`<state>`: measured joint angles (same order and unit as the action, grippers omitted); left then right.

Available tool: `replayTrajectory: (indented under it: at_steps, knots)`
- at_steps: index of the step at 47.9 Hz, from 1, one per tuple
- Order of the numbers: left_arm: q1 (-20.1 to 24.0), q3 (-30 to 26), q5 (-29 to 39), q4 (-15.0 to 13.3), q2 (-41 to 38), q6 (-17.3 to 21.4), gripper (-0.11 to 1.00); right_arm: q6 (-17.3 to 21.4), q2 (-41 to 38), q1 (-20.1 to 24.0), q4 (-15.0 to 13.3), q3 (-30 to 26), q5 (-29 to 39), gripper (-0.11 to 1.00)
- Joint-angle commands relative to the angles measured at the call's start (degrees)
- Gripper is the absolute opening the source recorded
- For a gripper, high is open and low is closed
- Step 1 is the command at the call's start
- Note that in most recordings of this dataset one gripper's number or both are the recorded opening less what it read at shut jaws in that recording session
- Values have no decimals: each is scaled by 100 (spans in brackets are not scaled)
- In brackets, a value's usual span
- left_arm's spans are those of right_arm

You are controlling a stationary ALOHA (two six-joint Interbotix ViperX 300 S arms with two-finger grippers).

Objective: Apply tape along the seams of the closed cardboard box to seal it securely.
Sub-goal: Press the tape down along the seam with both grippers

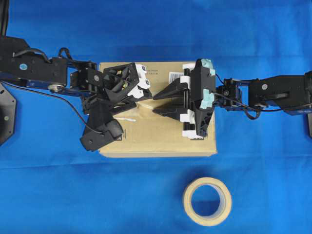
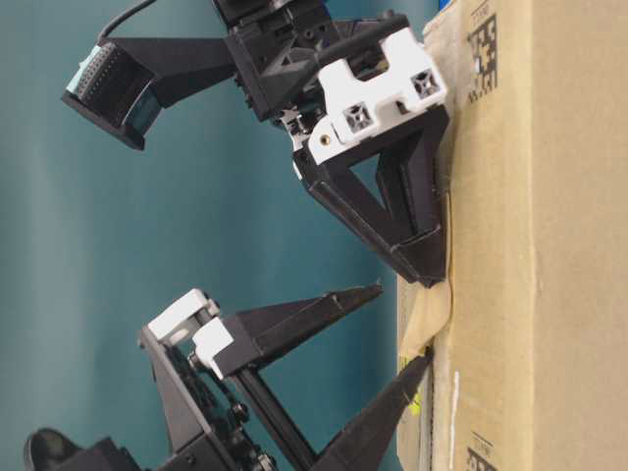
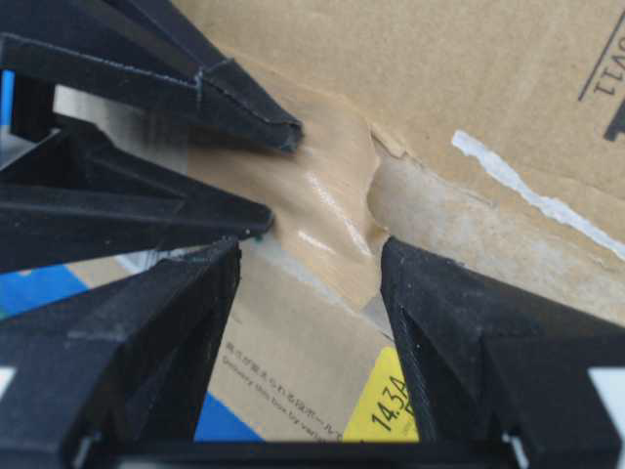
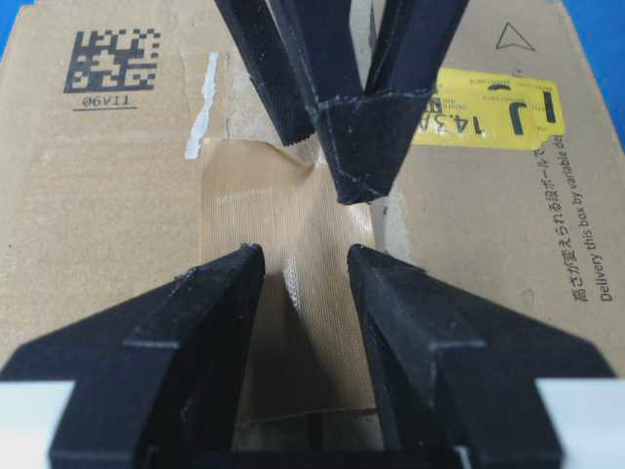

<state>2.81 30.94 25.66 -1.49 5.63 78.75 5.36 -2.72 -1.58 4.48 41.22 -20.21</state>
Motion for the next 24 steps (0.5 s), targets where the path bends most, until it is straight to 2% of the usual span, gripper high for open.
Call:
replayTrajectory:
  at_steps: [1, 9, 24]
  knots:
    - [35, -211, 264, 9, 26, -9, 56, -9, 44, -9, 9, -53, 18, 49]
    - [26, -316, 642, 26, 97, -26, 56, 0, 53, -9, 35, -18, 26, 49]
    - [26, -325, 879, 35, 149, -53, 56, 0, 44, -9, 53, -18, 26, 49]
